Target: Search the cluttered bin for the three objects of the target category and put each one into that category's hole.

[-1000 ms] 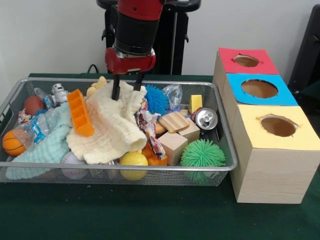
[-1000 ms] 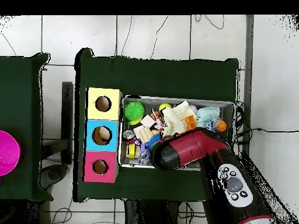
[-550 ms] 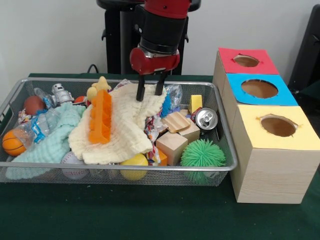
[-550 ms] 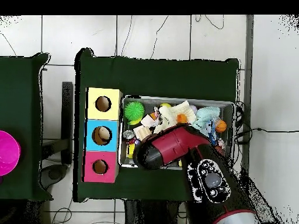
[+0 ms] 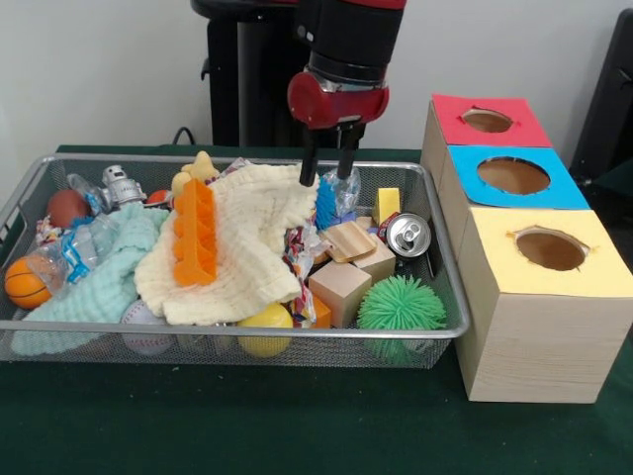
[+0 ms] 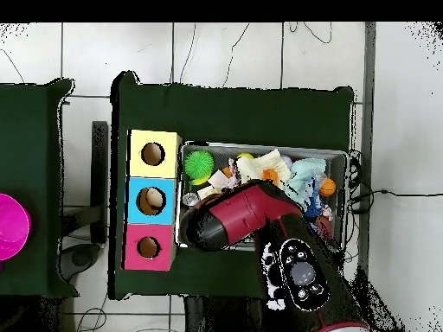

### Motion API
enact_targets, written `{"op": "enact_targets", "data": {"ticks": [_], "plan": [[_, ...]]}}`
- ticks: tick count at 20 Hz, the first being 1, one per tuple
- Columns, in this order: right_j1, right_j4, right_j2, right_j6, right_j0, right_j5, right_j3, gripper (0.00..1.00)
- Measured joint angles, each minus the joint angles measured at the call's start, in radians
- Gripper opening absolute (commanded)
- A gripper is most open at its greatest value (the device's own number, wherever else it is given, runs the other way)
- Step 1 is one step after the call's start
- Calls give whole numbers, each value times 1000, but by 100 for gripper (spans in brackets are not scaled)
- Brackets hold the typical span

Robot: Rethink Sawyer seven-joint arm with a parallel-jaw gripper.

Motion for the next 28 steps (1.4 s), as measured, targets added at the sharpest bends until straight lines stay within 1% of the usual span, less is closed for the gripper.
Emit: {"op": "enact_targets", "data": {"ticks": [6,9,15,23,28], "plan": [[-11,36,0,0,32,9,1,100],[-8,42,0,0,51,10,1,100],[22,41,0,0,78,9,0,100],[62,41,0,0,69,-34,0,100],[82,41,0,0,47,-74,0,100]]}}
